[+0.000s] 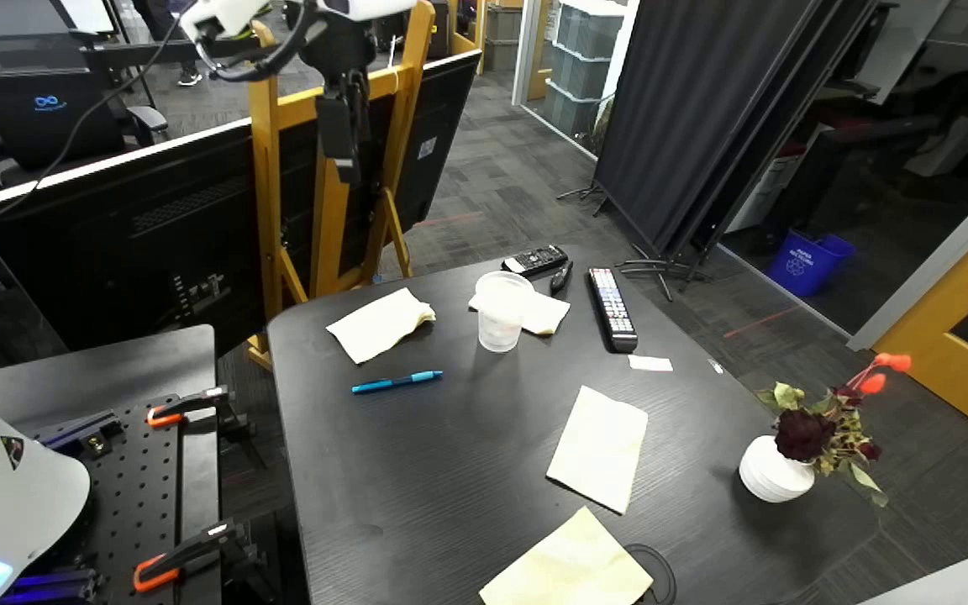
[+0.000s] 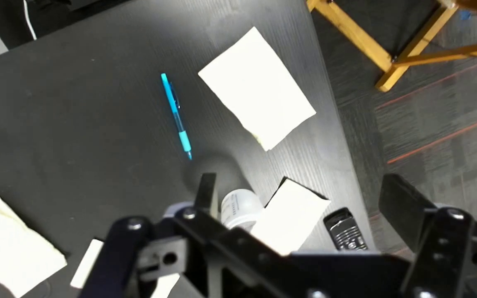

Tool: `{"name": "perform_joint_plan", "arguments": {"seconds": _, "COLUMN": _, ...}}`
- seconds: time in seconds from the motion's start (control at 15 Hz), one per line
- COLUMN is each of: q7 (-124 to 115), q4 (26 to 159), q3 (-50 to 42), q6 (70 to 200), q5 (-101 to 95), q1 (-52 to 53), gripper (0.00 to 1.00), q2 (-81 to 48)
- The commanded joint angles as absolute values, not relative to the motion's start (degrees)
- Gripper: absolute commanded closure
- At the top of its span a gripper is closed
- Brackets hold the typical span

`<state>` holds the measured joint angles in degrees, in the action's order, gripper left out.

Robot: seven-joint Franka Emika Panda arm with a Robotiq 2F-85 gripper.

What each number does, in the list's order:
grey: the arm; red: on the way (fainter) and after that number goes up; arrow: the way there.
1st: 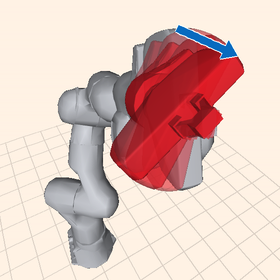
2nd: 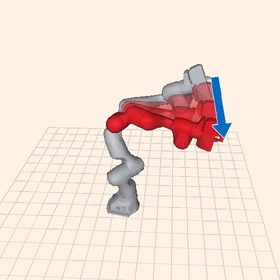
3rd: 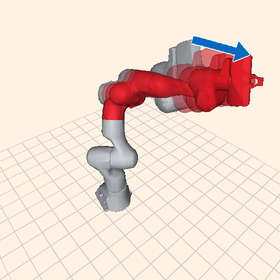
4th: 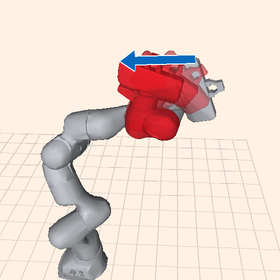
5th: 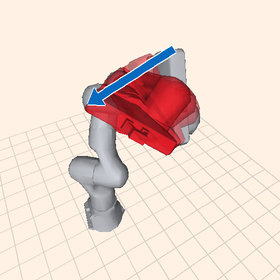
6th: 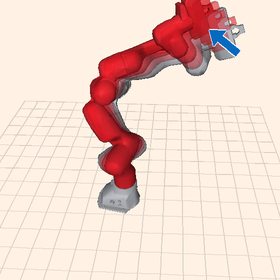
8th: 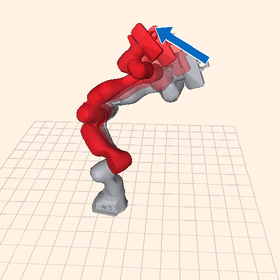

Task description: Move the cup slightly backward and to the right

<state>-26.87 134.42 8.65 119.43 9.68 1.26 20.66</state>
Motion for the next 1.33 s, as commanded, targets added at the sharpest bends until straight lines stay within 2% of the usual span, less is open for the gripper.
{"name": "perform_joint_plan", "arguments": {"seconds": 0.0, "q7": -33.8, "q4": 132.3, "q3": 9.6, "q6": 125.8, "q5": 5.1, "q1": -1.1, "gripper": 0.0, "q2": 13.8}}
{"name": "perform_joint_plan", "arguments": {"seconds": 0.47, "q7": -46.1, "q4": 130.2, "q3": 7.7, "q6": 137.3, "q5": -6.5, "q1": -1.7, "gripper": 0.0, "q2": 2.1}}
{"name": "perform_joint_plan", "arguments": {"seconds": 1.27, "q7": -48.0, "q4": 115.9, "q3": 0.1, "q6": 137.0, "q5": -6.3, "q1": 1.9, "gripper": 0.0, "q2": -16.9}}
